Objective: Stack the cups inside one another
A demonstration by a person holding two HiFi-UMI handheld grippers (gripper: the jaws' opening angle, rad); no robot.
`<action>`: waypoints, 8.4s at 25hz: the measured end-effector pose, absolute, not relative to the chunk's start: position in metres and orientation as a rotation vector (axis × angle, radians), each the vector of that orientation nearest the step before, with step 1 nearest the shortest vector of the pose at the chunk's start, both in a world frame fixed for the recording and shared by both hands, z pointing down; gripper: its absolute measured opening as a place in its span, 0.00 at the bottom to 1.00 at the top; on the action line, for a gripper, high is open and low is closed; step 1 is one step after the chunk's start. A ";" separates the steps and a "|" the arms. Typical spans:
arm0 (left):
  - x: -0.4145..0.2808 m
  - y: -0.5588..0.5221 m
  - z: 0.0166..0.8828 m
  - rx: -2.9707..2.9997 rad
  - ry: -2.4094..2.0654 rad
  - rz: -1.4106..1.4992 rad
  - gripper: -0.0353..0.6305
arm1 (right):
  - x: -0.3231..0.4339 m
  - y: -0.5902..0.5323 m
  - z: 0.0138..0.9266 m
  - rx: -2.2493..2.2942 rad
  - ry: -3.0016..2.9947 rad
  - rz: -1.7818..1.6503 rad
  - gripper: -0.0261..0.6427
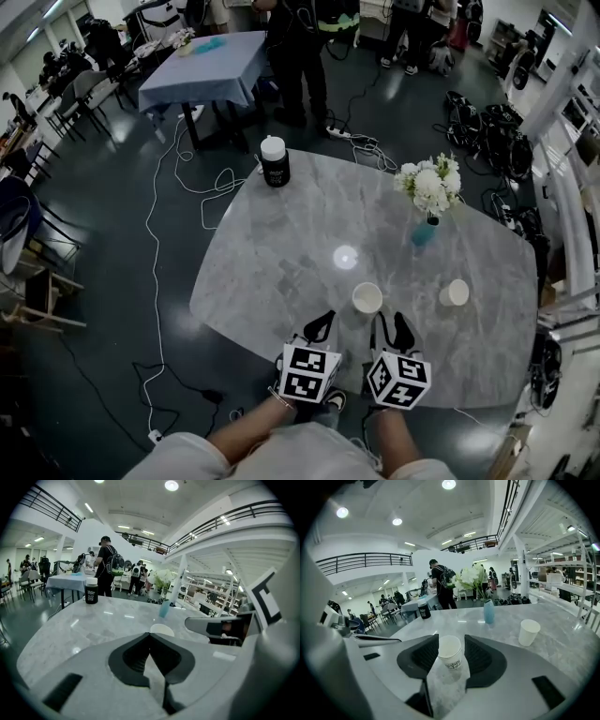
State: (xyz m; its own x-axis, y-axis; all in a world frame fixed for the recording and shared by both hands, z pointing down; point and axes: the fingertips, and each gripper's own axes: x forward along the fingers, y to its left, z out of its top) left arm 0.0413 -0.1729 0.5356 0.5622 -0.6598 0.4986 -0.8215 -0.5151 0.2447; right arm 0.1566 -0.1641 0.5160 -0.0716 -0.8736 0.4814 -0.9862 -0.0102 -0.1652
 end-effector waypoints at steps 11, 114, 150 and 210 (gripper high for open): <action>0.064 -0.135 0.507 2.432 -1.174 0.472 0.04 | 0.182 -0.119 0.487 2.043 -2.028 0.621 0.15; 0.274 -0.182 0.637 2.275 -0.986 0.725 0.04 | 0.405 -0.190 0.636 2.001 -1.841 0.907 0.35; 0.262 -0.157 0.622 2.281 -0.981 0.714 0.04 | 0.390 -0.175 0.607 2.019 -1.867 0.821 0.35; 0.028 -0.173 0.561 2.168 -1.313 0.474 0.04 | 0.139 -0.189 0.541 1.717 -2.123 0.700 0.35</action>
State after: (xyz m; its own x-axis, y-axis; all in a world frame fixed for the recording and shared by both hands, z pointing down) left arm 0.0278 -0.1732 0.5613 0.4591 -0.6919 0.5573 -0.8883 -0.3669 0.2762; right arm 0.1390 -0.1886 0.5408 -0.2259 -0.8149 0.5337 -0.9726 0.1572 -0.1715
